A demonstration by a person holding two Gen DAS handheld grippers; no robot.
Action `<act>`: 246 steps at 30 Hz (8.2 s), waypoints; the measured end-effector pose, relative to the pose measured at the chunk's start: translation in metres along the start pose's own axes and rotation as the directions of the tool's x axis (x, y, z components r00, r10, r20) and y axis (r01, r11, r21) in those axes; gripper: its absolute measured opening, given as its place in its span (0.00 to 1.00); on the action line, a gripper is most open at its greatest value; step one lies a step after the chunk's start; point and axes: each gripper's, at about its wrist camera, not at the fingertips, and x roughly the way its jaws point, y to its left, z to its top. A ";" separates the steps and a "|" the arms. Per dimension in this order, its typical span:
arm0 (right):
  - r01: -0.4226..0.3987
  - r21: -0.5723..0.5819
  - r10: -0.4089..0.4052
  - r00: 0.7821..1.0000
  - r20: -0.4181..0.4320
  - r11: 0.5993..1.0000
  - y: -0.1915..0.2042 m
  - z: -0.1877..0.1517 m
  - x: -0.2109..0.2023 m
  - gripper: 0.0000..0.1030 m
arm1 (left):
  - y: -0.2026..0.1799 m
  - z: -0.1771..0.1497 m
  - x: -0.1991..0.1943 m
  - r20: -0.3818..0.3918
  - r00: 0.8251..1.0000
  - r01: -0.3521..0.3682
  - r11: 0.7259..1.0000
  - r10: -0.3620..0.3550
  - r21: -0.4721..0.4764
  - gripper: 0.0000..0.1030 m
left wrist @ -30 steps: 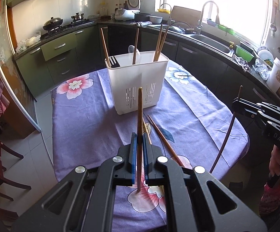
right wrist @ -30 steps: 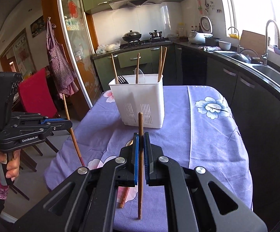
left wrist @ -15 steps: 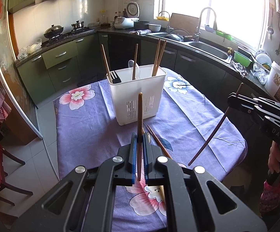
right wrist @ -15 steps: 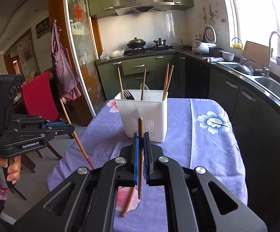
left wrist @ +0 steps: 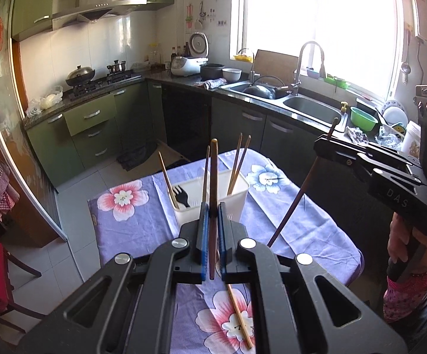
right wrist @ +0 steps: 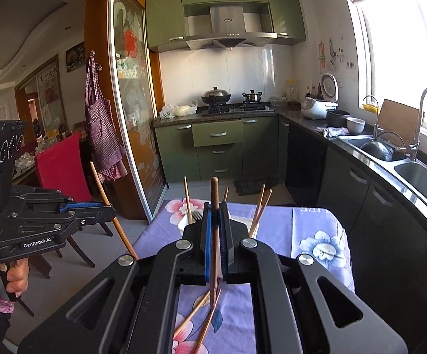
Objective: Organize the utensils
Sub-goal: 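Insert both chopsticks into the white holder and open both grippers, then grasp a wooden chopstick with the left gripper and lift it upright, then grasp the last wooden chopstick with the right gripper while left holds its chopstick upright, then carry both upright chopsticks toward the white holder, then insert both chopsticks into the white holder and open both grippers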
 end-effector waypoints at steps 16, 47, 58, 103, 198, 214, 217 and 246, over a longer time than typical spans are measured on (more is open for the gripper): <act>0.022 0.035 -0.023 0.999 0.037 0.999 -0.051 0.077 0.101 0.06 | 0.009 0.087 0.080 0.054 0.997 -0.053 0.999 0.053 0.007 0.06; 0.037 0.062 -0.031 0.994 -0.105 0.997 -0.042 -0.096 0.029 0.32 | -0.015 -0.064 0.124 -0.301 0.954 -0.010 0.999 -0.005 -0.048 0.61; 0.129 0.239 -0.067 0.966 -0.248 0.962 -0.085 -0.210 0.002 0.38 | -0.031 -0.147 0.216 -0.540 0.838 -0.004 0.991 -0.071 -0.136 0.46; -0.003 0.153 0.081 0.860 -0.503 0.988 -0.030 -0.203 0.140 0.51 | -0.008 -0.130 0.059 -0.161 0.984 -0.093 0.990 0.075 -0.103 0.06; 0.009 0.101 0.013 0.976 -0.216 0.995 -0.012 -0.154 0.025 0.07 | 0.062 -0.155 0.219 -0.543 0.833 -0.266 0.938 0.108 -0.222 0.05; 0.034 0.128 -0.008 0.980 -0.200 0.991 -0.019 -0.159 0.012 0.07 | 0.028 -0.134 0.023 -0.147 0.973 -0.204 0.963 0.179 -0.174 0.05; 0.027 0.122 -0.003 0.981 -0.193 0.992 -0.014 -0.158 0.010 0.07 | 0.022 -0.135 0.005 -0.096 0.978 -0.201 0.966 0.188 -0.159 0.05; -0.029 0.038 0.034 0.989 -0.144 0.999 0.016 -0.118 0.010 0.07 | 0.009 -0.108 -0.011 -0.030 0.992 -0.124 0.982 0.121 -0.139 0.05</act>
